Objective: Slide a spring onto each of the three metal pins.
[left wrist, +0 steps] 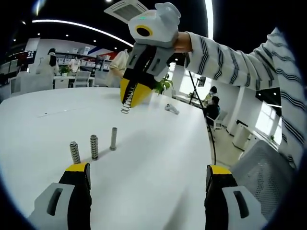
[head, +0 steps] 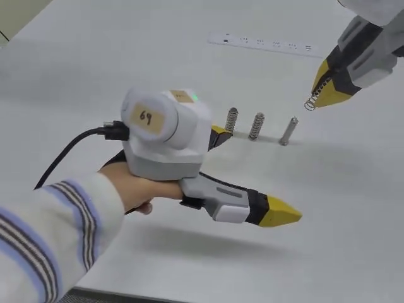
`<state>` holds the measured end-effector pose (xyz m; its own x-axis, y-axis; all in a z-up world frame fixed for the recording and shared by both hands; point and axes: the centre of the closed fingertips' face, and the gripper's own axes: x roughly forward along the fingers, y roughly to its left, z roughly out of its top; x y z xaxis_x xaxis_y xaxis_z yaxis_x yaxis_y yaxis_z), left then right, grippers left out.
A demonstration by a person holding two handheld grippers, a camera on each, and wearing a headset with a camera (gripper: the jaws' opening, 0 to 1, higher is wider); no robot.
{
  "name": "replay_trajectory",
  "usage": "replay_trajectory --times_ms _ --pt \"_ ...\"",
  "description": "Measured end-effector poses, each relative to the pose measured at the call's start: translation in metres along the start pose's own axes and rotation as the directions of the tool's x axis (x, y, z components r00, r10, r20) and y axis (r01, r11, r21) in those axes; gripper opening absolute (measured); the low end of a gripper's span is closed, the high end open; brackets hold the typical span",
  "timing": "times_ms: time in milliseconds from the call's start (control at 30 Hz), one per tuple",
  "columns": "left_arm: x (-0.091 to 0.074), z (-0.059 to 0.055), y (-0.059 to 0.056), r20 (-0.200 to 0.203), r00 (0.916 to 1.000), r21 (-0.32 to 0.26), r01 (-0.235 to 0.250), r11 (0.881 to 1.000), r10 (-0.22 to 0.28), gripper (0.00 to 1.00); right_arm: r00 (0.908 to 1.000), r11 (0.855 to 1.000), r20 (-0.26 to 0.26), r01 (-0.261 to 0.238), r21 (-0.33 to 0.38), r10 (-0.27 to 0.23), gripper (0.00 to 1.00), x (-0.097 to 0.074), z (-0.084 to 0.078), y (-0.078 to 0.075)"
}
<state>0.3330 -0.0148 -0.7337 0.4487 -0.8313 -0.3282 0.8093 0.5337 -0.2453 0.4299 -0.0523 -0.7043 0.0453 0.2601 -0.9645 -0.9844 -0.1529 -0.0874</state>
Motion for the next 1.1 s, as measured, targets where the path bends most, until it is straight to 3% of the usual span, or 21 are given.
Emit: replay_trajectory --times_ms 367,867,1100 --pt "0.000 -0.004 0.007 -0.016 0.9996 0.015 -0.024 1.000 0.024 0.98 0.9987 0.999 -0.035 -0.037 -0.003 0.037 0.08 0.021 -0.003 -0.009" --pt "-0.002 -0.011 0.009 -0.038 0.9989 -0.005 -0.027 1.000 0.027 0.98 0.9896 0.996 -0.115 -0.089 -0.022 0.086 0.08 0.043 -0.013 -0.005" --pt "-0.003 -0.014 0.011 -0.049 0.9983 -0.014 -0.033 0.999 0.032 0.98 0.9880 0.995 -0.124 -0.095 -0.019 0.092 0.08 0.046 -0.012 -0.006"
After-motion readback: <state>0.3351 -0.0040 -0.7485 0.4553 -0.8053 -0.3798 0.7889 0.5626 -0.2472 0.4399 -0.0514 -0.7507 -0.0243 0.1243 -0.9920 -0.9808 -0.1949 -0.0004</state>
